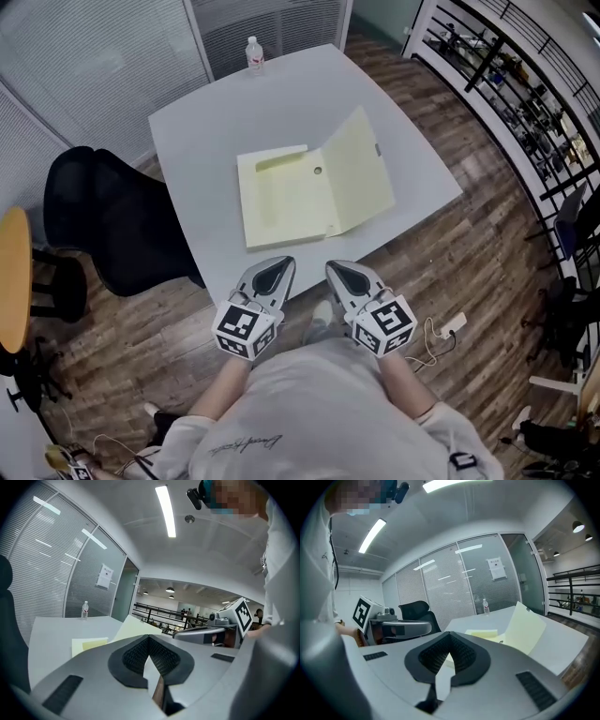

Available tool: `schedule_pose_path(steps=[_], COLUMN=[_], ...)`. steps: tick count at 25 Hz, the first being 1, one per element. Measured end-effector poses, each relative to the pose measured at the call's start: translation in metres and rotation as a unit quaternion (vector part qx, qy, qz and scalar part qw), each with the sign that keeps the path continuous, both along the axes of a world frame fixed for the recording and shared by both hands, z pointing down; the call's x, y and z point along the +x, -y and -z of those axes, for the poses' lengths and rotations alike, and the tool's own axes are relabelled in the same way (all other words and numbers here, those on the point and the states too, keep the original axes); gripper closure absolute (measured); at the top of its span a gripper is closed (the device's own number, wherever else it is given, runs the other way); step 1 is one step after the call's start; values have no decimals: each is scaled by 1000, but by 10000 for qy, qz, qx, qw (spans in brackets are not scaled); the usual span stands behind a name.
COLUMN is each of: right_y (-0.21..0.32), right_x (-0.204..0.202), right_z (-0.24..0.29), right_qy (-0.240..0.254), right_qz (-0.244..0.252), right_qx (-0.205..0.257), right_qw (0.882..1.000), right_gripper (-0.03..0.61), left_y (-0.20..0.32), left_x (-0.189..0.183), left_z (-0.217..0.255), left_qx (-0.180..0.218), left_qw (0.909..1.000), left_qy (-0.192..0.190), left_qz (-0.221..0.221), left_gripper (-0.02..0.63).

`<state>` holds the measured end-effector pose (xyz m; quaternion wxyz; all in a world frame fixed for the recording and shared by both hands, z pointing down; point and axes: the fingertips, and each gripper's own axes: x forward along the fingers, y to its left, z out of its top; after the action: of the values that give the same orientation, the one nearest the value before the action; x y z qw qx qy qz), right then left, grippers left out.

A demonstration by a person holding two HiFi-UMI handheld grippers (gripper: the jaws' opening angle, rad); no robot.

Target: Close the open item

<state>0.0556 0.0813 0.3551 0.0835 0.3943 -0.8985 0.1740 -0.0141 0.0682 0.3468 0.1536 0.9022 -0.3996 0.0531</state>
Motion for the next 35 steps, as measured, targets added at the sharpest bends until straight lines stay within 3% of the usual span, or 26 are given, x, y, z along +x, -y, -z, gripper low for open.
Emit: schedule_pose_path(steps=[14,23,29,35], right_y=[76,98,112,136], right_x=[58,64,89,151], right_z=[9,16,32,37], right_qy=[62,148,229,84], right_qz=[84,-18,-526,-1303], right_qx=[-20,-24,78,148], right_qw=[9999,9999,9983,9913], right_gripper=[565,566,566,566], left_y=[78,95,103,115], left_x=[56,55,51,49], left_z=[8,8,9,4], left_qx=[72,37,19,-37], left_qw=[9997,9997,9999,9999], left_qy=[-55,31,92,152], left_qz=[244,258,53,-26], left_gripper=[604,604,604,604])
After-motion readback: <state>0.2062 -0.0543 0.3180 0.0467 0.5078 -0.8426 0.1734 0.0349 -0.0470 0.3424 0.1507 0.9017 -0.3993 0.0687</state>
